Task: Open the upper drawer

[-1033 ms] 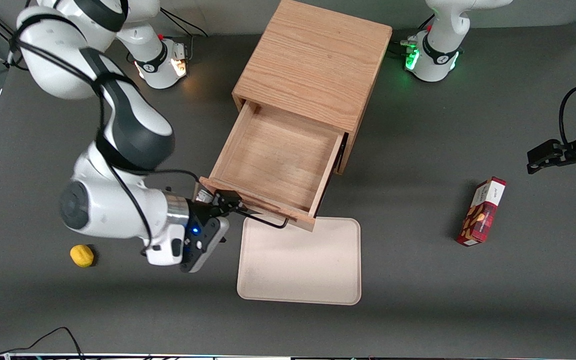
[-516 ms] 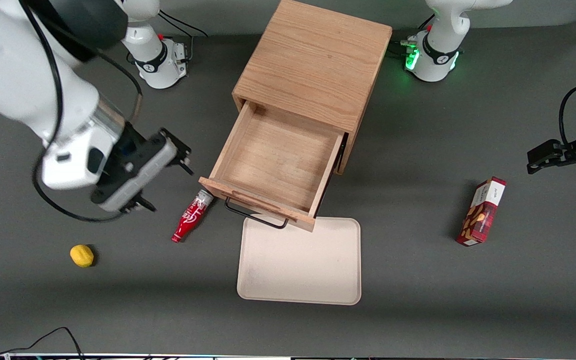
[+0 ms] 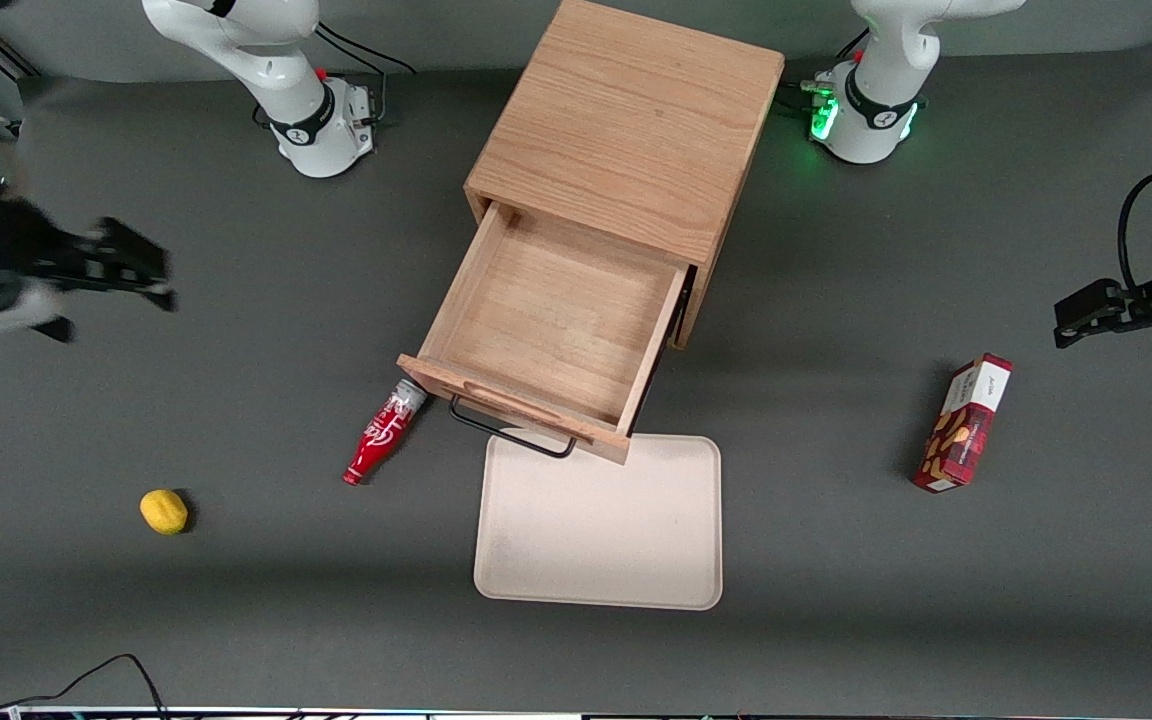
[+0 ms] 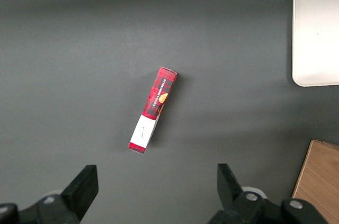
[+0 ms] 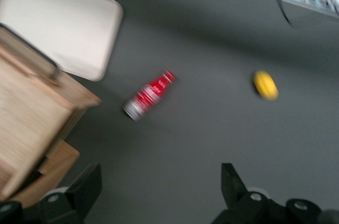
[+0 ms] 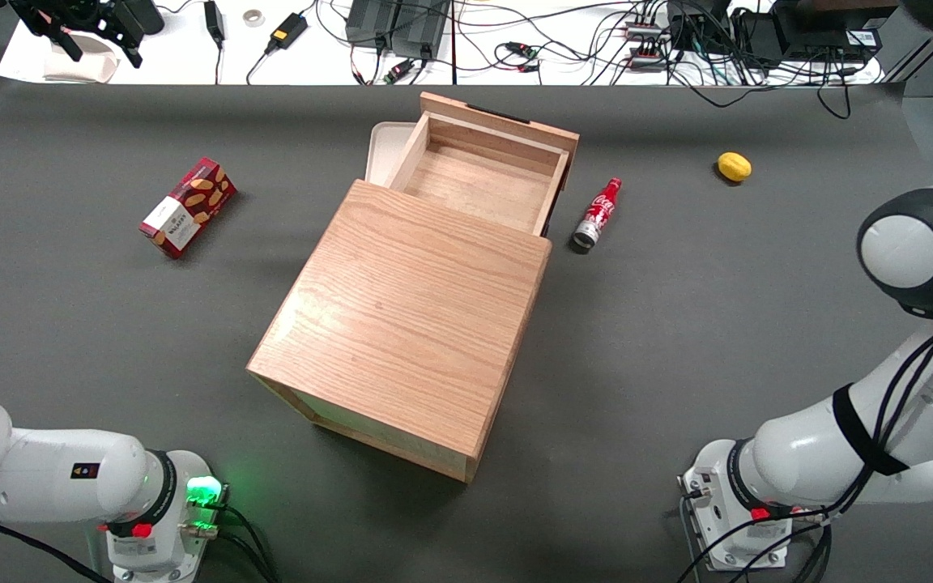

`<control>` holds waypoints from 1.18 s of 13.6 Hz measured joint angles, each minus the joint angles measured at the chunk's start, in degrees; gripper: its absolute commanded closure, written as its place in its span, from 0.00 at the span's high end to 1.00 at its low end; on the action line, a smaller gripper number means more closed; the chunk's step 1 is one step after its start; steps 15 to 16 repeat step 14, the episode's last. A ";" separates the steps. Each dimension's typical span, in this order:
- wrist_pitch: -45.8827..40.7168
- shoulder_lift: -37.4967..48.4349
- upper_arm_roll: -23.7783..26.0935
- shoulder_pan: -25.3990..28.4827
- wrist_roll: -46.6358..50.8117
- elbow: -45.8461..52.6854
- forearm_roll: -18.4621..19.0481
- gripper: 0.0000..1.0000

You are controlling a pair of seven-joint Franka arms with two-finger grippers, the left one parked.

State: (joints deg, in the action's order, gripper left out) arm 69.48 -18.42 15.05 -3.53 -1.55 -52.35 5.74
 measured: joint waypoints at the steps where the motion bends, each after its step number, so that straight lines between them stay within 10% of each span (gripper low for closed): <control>1: -1.51 2.16 -2.98 -0.58 0.01 -2.27 -1.26 1.00; 5: 6.78 17.47 -13.92 -0.76 0.22 -27.28 -7.51 1.00; 9: 17.10 32.03 -14.72 -0.59 3.06 -51.70 -7.84 1.00; 16: 14.89 33.21 -14.60 -0.52 9.44 -51.67 -7.56 1.00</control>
